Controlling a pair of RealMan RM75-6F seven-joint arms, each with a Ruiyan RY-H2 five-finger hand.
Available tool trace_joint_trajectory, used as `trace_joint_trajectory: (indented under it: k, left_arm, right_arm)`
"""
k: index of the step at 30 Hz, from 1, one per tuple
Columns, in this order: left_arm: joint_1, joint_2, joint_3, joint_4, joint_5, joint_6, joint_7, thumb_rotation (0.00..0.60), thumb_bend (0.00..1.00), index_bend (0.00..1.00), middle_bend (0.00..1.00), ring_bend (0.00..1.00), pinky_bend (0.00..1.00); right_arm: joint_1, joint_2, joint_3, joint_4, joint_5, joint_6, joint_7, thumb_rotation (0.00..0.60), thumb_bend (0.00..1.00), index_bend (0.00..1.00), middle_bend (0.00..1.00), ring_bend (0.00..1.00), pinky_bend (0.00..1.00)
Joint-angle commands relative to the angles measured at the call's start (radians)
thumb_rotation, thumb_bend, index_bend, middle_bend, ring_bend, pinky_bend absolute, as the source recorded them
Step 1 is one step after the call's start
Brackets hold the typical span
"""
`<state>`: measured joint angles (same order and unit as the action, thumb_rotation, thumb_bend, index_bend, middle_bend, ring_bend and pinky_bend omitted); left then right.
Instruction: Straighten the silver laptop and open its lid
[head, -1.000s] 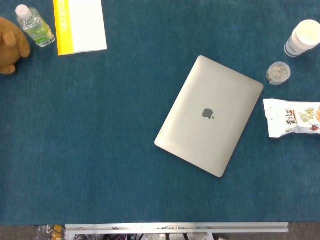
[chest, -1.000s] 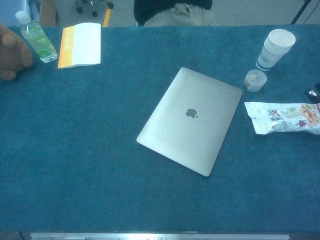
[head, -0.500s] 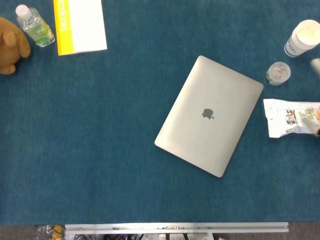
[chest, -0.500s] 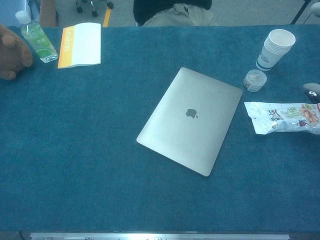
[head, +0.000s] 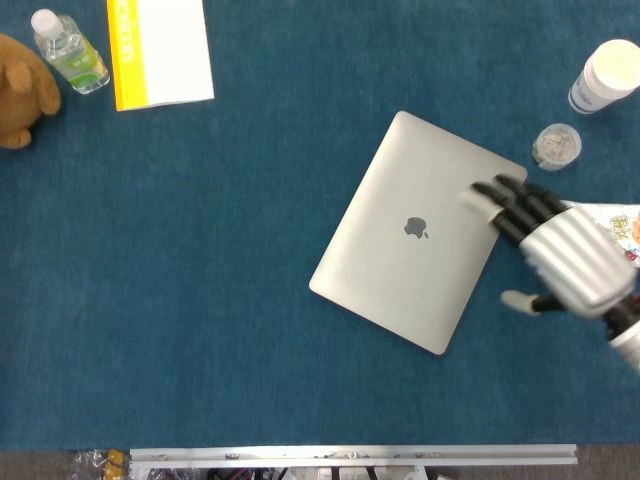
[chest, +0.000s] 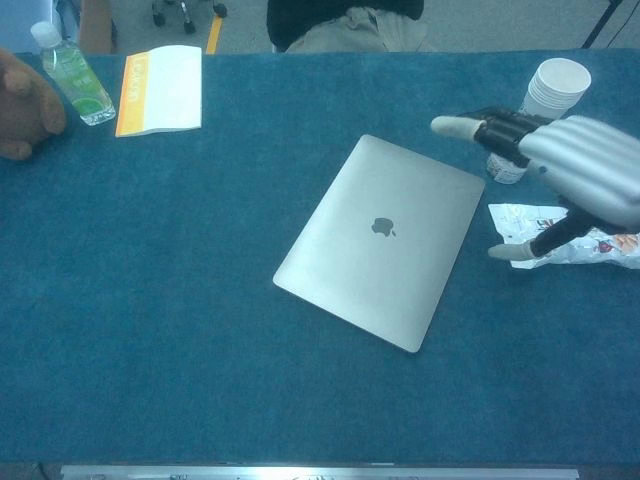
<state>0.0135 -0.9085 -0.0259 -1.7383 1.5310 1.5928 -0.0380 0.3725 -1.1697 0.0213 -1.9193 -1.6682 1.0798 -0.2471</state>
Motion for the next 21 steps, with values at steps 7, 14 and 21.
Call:
trace_joint_trajectory:
  k: [7,14,21]
  left_arm:
    - [0.014,0.001,0.009,0.02,-0.002,0.008,-0.02,0.6,0.25,0.0,0.0,0.0,0.04]
    - [0.022,0.0,0.011,0.034,-0.004,0.014,-0.038,0.6,0.25,0.0,0.0,0.0,0.04]
    - [0.02,-0.007,0.013,0.043,-0.006,0.004,-0.038,0.6,0.25,0.0,0.0,0.0,0.04]
  right_arm:
    - [0.043,-0.091,-0.044,0.069,-0.036,-0.065,-0.08,0.6,0.0,0.01,0.07,0.0,0.09]
    - [0.053,-0.152,-0.073,0.131,-0.031,-0.092,-0.115,0.6,0.0,0.0,0.04,0.0,0.08]
    - [0.055,-0.206,-0.089,0.204,-0.012,-0.105,-0.157,0.6,0.0,0.0,0.03,0.0,0.08]
